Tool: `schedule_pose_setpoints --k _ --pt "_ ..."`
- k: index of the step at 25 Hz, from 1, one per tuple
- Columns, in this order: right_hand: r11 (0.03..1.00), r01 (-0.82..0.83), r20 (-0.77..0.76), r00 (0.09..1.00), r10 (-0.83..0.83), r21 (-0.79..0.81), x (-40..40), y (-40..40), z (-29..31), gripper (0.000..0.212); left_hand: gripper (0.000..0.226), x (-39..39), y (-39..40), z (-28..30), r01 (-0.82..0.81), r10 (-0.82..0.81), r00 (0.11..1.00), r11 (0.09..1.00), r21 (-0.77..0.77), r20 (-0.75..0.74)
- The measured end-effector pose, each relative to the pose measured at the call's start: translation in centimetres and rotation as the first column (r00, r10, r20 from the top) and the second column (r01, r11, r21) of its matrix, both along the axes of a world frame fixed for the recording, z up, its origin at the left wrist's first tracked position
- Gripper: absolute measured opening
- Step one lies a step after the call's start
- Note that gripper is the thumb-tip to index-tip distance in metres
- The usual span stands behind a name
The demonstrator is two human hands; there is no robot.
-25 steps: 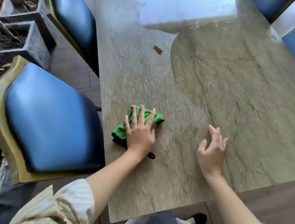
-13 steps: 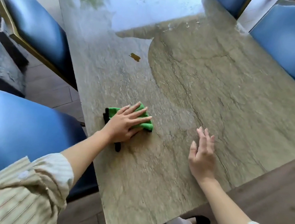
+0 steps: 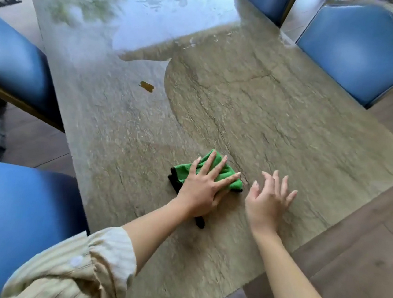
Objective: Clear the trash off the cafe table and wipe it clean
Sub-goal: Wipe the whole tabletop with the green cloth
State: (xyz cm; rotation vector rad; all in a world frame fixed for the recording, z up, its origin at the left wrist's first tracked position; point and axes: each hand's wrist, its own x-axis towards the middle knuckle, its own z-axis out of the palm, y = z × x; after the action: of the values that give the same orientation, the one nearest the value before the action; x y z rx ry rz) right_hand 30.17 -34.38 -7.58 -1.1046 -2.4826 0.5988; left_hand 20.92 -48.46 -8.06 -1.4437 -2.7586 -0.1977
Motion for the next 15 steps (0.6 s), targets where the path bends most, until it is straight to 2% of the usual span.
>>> schedule_pose_setpoints --k 2,4,5,7,9,10,11,12,14,15 --pt "0.996 -0.067 0.111 0.992 0.06 0.065 -0.5 2.3 -0.4 0.047 0.047 -2.4 0.3 -0.2 0.181 -0.181 0.983 0.983 0.007 -0.035" --pt "0.981 -0.145 0.179 0.976 0.121 0.131 -0.7 3.3 -1.1 0.05 0.045 -4.9 0.7 -0.5 0.226 -0.226 0.973 0.974 0.004 -0.037" --pt "0.974 -0.164 0.194 0.972 0.133 0.155 -0.7 3.6 -1.4 0.051 0.045 -6.0 1.5 -0.6 0.153 -0.153 0.988 0.988 0.014 -0.023" --pt "0.972 -0.168 0.199 0.971 0.133 0.168 -0.6 3.6 -1.7 0.052 0.046 -6.9 3.3 -0.3 -0.165 0.162 0.986 0.985 0.054 0.042" --pt "0.975 -0.159 0.194 0.973 0.127 0.158 -0.7 3.6 -1.5 0.052 0.05 -5.9 5.8 0.2 -0.491 0.483 0.866 0.87 0.042 0.125" --pt "0.975 -0.16 0.193 0.973 0.129 0.152 -0.7 3.6 -1.4 0.051 0.053 -4.8 7.0 0.4 -0.568 0.559 0.816 0.822 0.03 0.146" --pt "0.975 -0.165 0.194 0.972 0.135 0.149 -0.6 3.6 -1.3 0.051 0.055 -3.7 7.8 0.4 -0.572 0.561 0.814 0.819 0.039 0.15" --pt "0.974 -0.172 0.196 0.97 0.142 0.148 -0.5 3.6 -1.3 0.051 0.055 -2.5 8.3 0.3 -0.495 0.484 0.864 0.866 0.063 0.135" --pt "0.976 -0.17 0.189 0.972 0.143 0.138 -0.5 3.6 -1.4 0.05 0.051 -1.5 8.1 -0.1 -0.19 0.184 0.98 0.979 0.078 0.074" --pt "0.979 -0.161 0.184 0.973 0.136 0.127 -0.6 3.7 -1.4 0.05 0.048 -2.2 7.5 -0.2 -0.047 0.043 0.998 0.996 0.079 0.05"
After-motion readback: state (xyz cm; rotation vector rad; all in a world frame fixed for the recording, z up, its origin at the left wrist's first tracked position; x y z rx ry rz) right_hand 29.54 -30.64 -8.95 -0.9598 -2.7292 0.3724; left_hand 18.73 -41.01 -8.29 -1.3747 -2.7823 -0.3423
